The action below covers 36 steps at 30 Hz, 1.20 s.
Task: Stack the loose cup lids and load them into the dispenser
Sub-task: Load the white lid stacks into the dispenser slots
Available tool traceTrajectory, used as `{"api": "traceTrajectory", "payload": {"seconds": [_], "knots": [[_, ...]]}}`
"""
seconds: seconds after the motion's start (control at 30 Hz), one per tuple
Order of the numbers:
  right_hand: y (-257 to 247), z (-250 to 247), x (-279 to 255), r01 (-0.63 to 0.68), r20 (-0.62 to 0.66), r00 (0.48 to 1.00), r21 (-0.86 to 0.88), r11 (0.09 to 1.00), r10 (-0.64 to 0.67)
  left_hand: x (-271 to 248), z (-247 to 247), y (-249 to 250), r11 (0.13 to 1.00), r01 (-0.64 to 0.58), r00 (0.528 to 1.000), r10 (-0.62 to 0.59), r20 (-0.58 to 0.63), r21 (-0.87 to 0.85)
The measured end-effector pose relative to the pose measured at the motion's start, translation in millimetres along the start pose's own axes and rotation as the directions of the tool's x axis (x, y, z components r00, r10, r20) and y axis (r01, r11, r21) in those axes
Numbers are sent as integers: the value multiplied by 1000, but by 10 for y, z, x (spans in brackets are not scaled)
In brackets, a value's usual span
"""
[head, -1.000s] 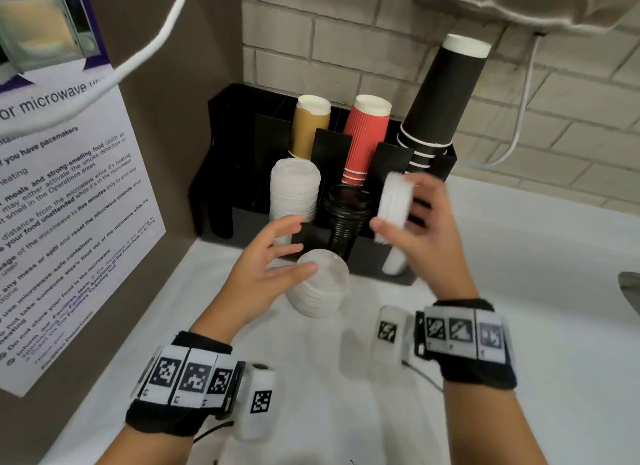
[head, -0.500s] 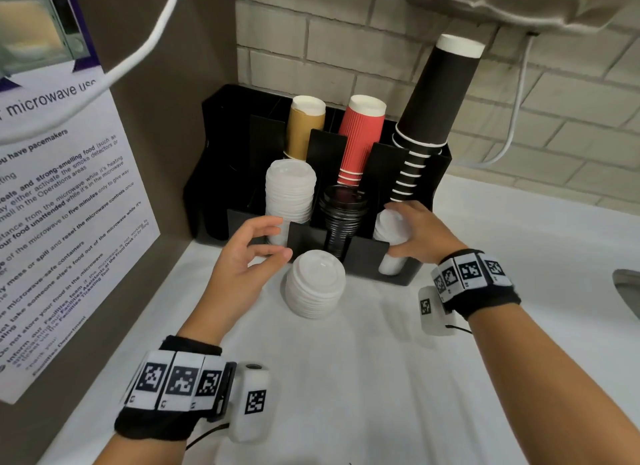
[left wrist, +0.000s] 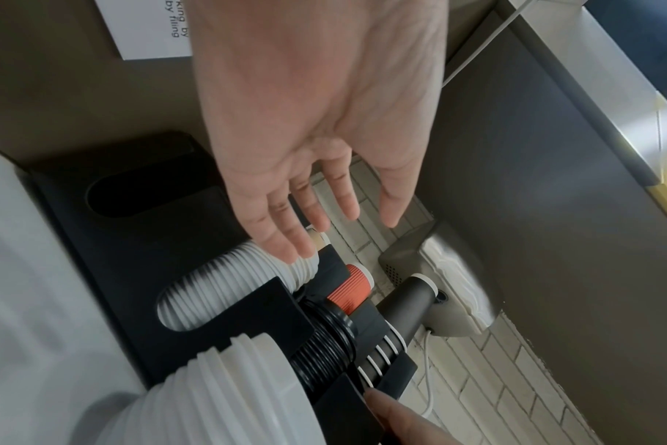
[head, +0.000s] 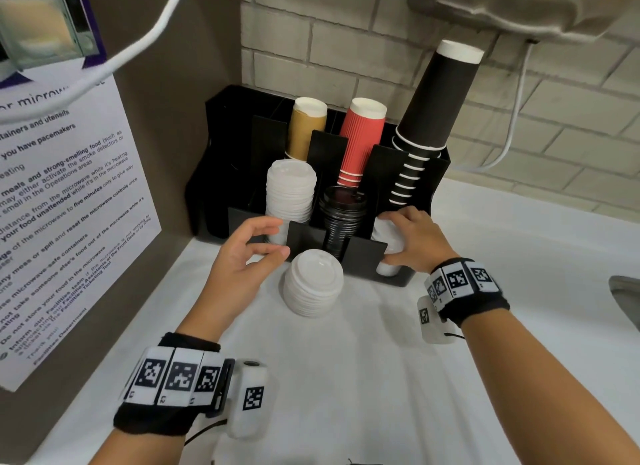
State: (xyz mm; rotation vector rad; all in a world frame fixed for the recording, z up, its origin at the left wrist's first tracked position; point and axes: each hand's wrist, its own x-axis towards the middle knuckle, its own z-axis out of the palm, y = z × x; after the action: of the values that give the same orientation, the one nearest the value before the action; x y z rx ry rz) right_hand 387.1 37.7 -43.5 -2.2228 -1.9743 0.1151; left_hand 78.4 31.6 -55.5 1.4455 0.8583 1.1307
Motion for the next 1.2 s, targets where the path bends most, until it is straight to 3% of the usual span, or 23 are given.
{"api": "traceTrajectory", "payload": {"seconds": [0.17, 0.23, 0.3, 0.37, 0.4, 0.47, 0.53, 0.6, 0.7, 0.93, 1.1, 1.2], "knots": [[-44, -76, -47, 2, 75, 997, -53, 999, 2, -20, 1, 14, 1000, -16, 1000, 16, 9, -5], [-76, -169, -100, -22, 89, 996, 14, 1000, 21, -28, -11, 18, 1000, -20, 1000, 20, 5, -14], [-202, -242, -189, 26, -70, 997, 167, 986, -15, -35, -31, 13, 999, -26, 1000, 26, -1, -20], [-466, -258, -293, 178, -233, 967, 324, 929, -104, -37, -41, 2, 999, -27, 1000, 27, -9, -19], [-622, -237, -336, 233, -220, 963, 377, 896, -157, -38, -43, 1, 1000, -24, 1000, 24, -14, -20], [-926, -136, -404, 231, -28, 970, 418, 879, -242, -34, -51, 9, 1000, -18, 1000, 17, -26, -20], [-1136, 30, -437, 153, 154, 965, 327, 932, -212, -37, -69, 9, 1000, -17, 999, 16, -36, -17], [-1266, 184, -453, 69, 211, 970, 241, 968, -122, -50, -92, 1, 1000, -23, 999, 23, -39, -11], [-1374, 334, -452, 14, 211, 976, 189, 982, -54, -71, -128, -27, 999, -33, 998, 32, -45, -4], [-1377, 436, -390, 8, 180, 982, 252, 968, -55, -87, -165, -39, 1000, -21, 998, 21, -65, -3], [-1307, 387, -384, -11, 151, 988, 340, 940, -43, -61, -137, -49, 1000, -24, 998, 24, -60, -9], [-1249, 303, -431, -17, 69, 997, 443, 896, -15, -60, -103, -55, 1000, -16, 999, 15, -45, -18]]}}
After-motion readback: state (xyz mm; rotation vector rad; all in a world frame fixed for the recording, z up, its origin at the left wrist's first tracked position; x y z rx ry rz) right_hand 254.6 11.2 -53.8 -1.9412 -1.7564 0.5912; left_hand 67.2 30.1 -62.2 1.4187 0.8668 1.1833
